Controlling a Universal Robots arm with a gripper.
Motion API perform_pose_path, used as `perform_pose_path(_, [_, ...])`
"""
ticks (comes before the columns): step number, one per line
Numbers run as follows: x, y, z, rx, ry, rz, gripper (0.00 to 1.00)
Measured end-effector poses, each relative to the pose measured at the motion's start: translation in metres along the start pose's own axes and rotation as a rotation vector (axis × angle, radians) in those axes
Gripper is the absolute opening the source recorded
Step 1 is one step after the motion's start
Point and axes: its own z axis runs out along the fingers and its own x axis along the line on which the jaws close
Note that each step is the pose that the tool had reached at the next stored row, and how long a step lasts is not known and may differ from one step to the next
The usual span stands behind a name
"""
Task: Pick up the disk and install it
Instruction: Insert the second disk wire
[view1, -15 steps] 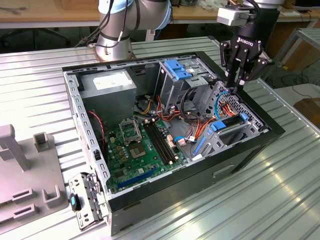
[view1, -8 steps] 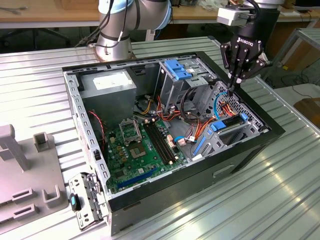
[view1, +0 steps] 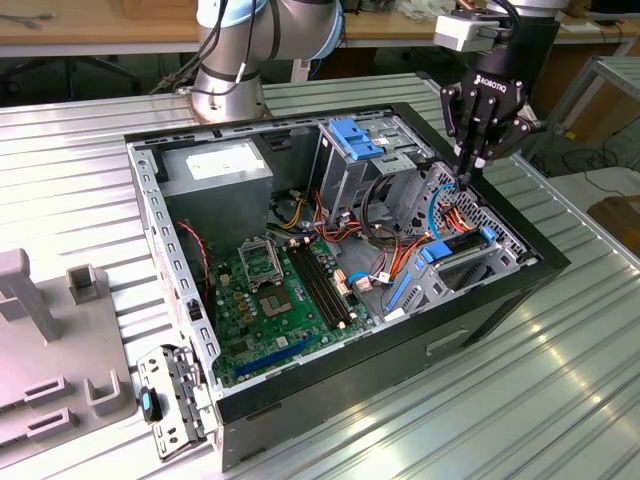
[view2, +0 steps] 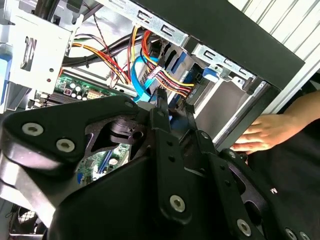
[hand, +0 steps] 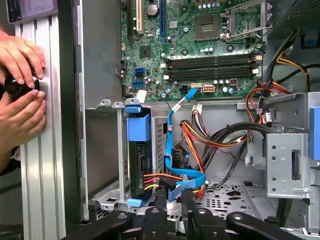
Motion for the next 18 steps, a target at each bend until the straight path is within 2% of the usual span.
perform_pose_path(1, [0.0001,0.0011,0.0000,0.0000,0.0002,0.000,0.29])
perform_pose_path(2, [0.0002,0.0022,0.0001,0.0000,0.0012,0.000,0.29])
perform_pose_path(3, [0.0002,0.0030,0.0001,0.0001,0.0045,0.000,0.29])
perform_pose_path(4, [0.0002,0.0039,0.0001,0.0004,0.0121,0.000,0.29])
perform_pose_path(7, [-0.0030,0.0036,-0.0005,0.0022,0.0629,-0.002,0.29])
perform_pose_path(8, [-0.0055,0.0029,0.0000,0.0023,0.0692,-0.002,0.29])
perform_pose_path(11, [-0.0086,0.0024,0.0048,0.0019,0.0705,-0.002,0.29])
perform_pose_path(12, [-0.0091,0.0024,0.0066,0.0020,0.0753,-0.002,0.29])
perform_pose_path(13, [-0.0092,0.0023,0.0066,0.0031,0.1059,-0.003,0.29])
perform_pose_path(14, [-0.0097,0.0023,0.0066,0.0044,0.1574,-0.004,0.21])
perform_pose_path(15, [-0.0099,0.0023,0.0066,0.0049,0.1761,-0.004,0.16])
perform_pose_path(17, [-0.0100,0.0024,0.0069,0.0052,0.1906,-0.004,0.16])
perform_pose_path(18, [-0.0100,0.0024,0.0068,0.0053,0.1922,-0.004,0.16])
